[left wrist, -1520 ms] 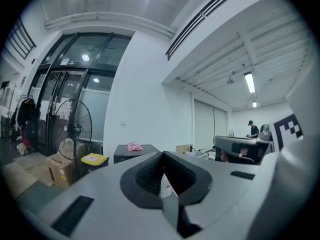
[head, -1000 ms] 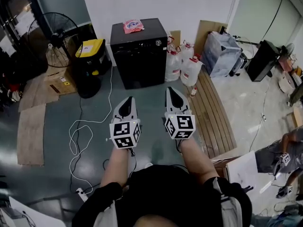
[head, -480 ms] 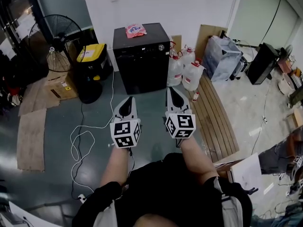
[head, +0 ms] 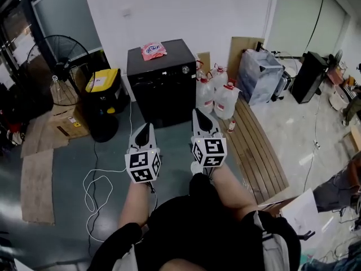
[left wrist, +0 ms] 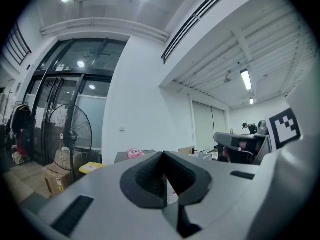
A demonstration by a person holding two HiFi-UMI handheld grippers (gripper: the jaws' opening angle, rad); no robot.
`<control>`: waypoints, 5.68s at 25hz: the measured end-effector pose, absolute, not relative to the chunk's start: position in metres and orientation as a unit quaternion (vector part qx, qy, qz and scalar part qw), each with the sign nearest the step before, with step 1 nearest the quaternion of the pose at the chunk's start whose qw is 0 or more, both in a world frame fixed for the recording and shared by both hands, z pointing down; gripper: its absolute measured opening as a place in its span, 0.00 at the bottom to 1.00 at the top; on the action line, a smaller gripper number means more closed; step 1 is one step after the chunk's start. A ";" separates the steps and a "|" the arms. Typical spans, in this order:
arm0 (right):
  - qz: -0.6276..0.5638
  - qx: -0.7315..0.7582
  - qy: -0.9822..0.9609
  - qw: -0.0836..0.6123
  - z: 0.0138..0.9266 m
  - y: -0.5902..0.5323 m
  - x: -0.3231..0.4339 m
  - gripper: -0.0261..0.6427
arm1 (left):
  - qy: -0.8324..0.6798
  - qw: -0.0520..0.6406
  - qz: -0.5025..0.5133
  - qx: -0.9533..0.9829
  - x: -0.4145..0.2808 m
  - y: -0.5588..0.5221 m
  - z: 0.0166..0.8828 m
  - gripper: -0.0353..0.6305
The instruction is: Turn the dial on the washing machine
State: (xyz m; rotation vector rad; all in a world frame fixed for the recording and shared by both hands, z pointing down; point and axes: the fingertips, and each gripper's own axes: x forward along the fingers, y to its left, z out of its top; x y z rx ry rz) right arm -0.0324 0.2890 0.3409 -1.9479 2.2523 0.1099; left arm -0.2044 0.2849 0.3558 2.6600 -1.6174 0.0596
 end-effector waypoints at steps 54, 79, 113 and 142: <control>0.227 -0.477 0.776 -0.345 0.549 -0.295 0.115 0.26 | -0.542 0.106 0.093 0.828 -0.032 -0.243 0.459 0.07; 0.395 -0.293 0.620 -0.611 0.738 -0.390 0.108 0.53 | -0.573 0.152 0.139 0.793 -0.110 -0.285 0.515 0.07; 0.349 -0.446 0.600 -0.565 0.727 -0.420 0.123 0.42 | -0.578 0.139 0.163 0.788 -0.120 -0.280 0.509 0.07; 0.180 -0.530 0.694 -0.453 0.727 -0.424 0.127 0.42 | -0.582 0.127 0.167 0.786 -0.121 -0.282 0.504 0.07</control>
